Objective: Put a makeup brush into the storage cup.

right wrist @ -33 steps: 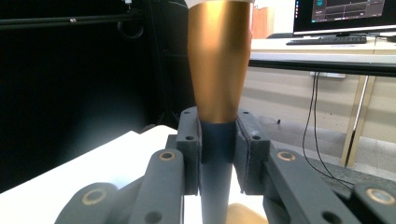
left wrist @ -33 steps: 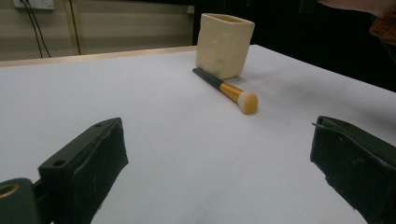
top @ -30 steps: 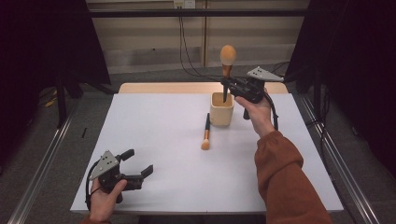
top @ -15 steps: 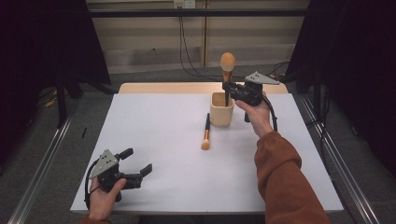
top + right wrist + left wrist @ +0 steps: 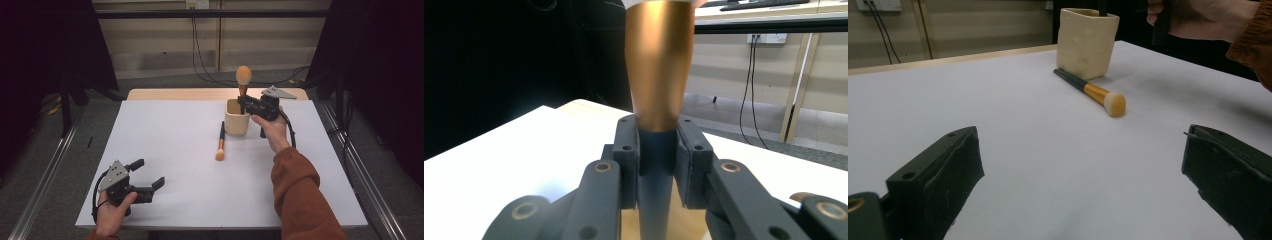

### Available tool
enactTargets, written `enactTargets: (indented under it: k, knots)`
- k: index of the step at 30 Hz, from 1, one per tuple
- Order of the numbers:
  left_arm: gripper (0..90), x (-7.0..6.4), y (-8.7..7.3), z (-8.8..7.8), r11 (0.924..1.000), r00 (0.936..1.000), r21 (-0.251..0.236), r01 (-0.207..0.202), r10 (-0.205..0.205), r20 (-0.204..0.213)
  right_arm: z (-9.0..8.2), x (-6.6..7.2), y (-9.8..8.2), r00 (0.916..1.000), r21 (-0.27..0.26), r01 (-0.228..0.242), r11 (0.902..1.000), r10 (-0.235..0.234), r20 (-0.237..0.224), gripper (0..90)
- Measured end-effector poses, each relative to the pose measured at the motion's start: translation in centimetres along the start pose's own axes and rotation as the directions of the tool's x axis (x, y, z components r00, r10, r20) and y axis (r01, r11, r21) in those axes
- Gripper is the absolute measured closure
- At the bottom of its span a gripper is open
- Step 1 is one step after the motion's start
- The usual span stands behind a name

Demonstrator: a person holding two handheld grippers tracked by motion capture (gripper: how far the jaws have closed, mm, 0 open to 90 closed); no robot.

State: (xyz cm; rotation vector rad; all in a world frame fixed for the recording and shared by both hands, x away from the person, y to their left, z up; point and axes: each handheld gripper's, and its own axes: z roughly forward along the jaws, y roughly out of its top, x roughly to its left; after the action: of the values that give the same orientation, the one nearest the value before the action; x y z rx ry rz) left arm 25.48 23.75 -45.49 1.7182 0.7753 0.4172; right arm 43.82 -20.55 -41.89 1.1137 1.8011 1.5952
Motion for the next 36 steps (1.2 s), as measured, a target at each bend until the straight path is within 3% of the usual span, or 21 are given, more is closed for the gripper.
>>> enactTargets:
  k: [8, 20, 26, 31, 33, 36]
  knots:
    - [2.7, 0.4, 0.3, 0.2, 0.9999, 0.9997, -0.011, 0.0, -0.001, -0.026, -0.5, -0.4, -1.5, 0.9999, 0.022, -0.017, 0.9996, 0.017, 0.001, 75.1]
    - [2.9, 0.4, 0.2, 0.4, 1.0, 0.9995, -0.001, 0.0, 0.0, -0.031, -0.4, -0.2, -2.2, 0.9999, 0.054, -0.014, 0.9984, 0.014, 0.006, 73.6]
    - [2.9, 0.3, 0.3, 0.5, 1.0, 0.9996, 0.005, -0.005, 0.005, -0.026, -0.5, 0.3, -2.1, 1.0, 0.065, 0.002, 0.9979, -0.003, 0.009, 66.4]
    - [2.9, 0.3, 0.3, 0.6, 1.0, 0.9997, 0.007, -0.005, 0.005, -0.024, -0.8, 0.1, -1.9, 0.9997, 0.049, -0.011, 0.9987, 0.01, 0.021, 55.5]
    - [2.9, 0.3, 0.3, 0.6, 0.9999, 0.9997, 0.008, -0.01, 0.01, -0.024, -1.0, 0.1, -1.8, 0.9997, 0.047, -0.016, 0.9988, 0.015, 0.021, 46.3]
    - [3.0, 0.3, 0.3, 0.5, 0.9999, 0.9998, 0.011, -0.003, 0.004, -0.019, -1.4, 0.0, -1.7, 0.9988, 0.038, -0.014, 0.9992, 0.012, 0.047, 39.2]
